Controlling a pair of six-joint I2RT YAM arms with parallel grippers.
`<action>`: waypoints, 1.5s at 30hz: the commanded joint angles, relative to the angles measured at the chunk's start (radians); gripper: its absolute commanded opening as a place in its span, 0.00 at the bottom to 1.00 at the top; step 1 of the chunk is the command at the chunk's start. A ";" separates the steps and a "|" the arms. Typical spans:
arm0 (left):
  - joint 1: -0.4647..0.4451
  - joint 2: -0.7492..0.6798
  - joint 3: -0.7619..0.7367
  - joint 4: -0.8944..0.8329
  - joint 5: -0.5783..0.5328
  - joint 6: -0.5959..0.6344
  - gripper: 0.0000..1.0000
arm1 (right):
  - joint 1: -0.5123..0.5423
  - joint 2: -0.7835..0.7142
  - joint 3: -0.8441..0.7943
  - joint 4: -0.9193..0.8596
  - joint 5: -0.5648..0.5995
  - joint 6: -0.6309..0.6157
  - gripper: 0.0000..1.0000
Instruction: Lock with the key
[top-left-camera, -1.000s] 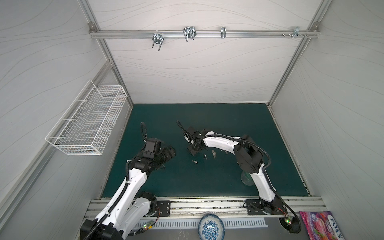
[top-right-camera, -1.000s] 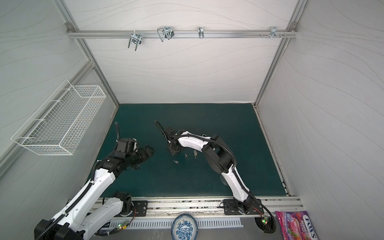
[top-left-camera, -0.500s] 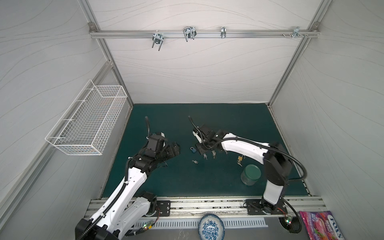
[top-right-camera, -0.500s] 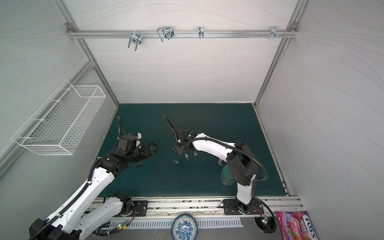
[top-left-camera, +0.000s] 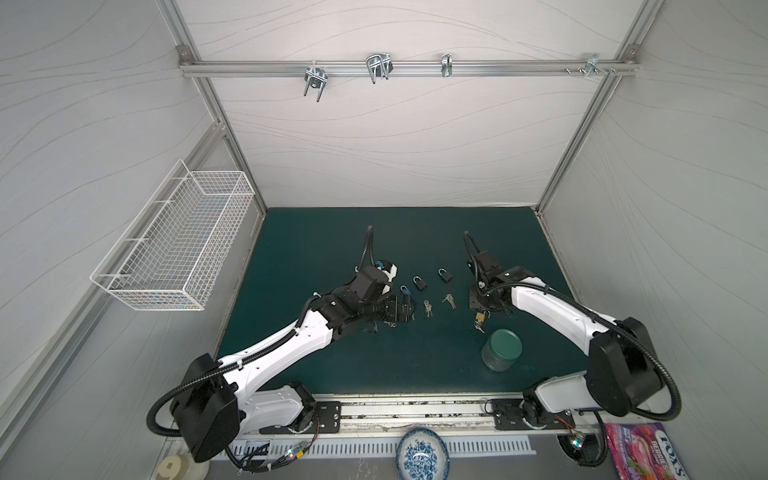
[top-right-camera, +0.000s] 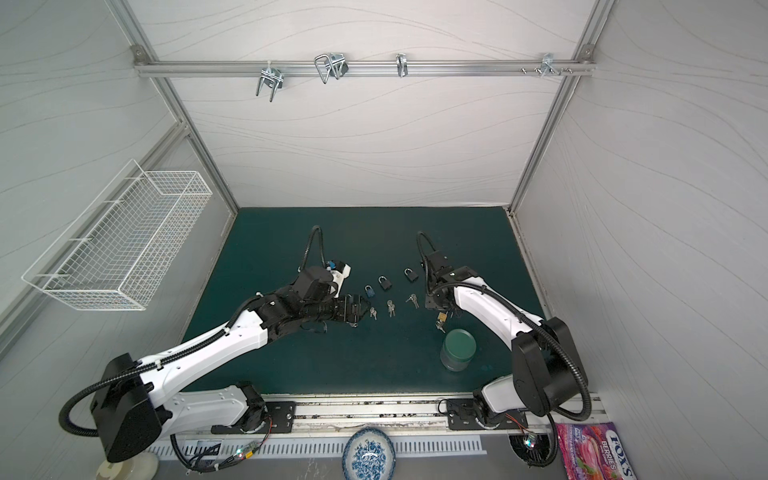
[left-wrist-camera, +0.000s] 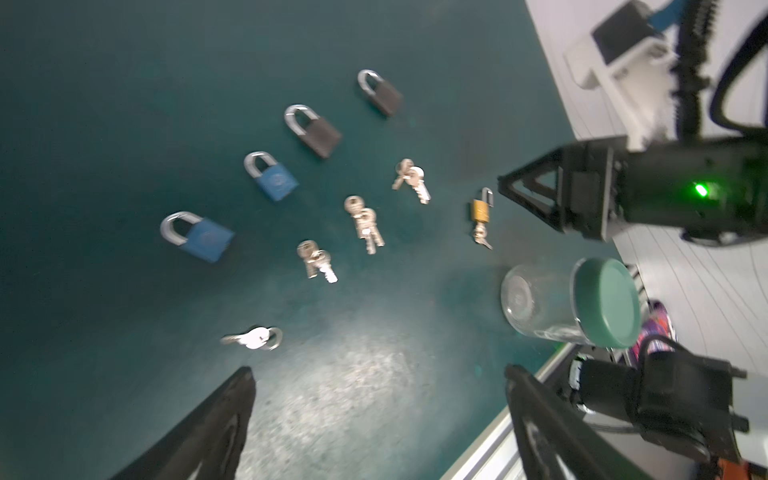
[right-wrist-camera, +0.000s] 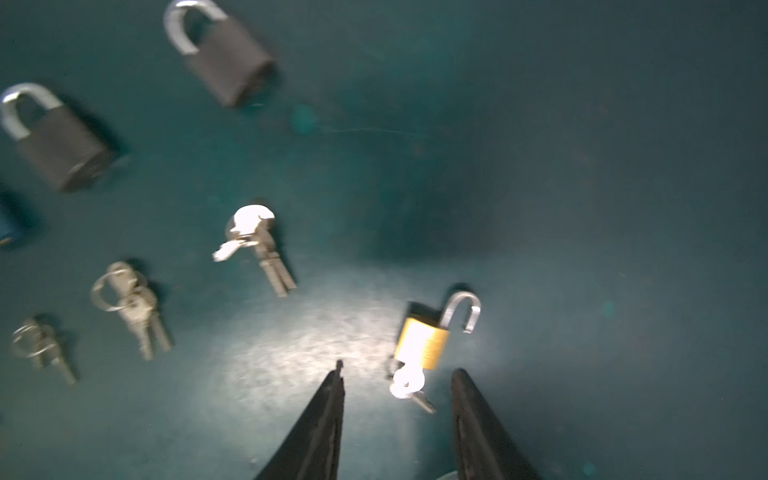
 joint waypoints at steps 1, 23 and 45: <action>-0.043 0.046 0.050 0.083 -0.003 0.030 0.94 | -0.056 0.003 -0.017 -0.046 -0.080 0.007 0.45; -0.079 0.056 0.031 0.072 -0.013 0.032 0.92 | -0.109 0.273 0.039 -0.015 -0.141 -0.019 0.51; -0.079 -0.019 -0.002 0.037 -0.099 0.019 0.91 | -0.104 0.268 0.006 0.014 -0.163 -0.013 0.37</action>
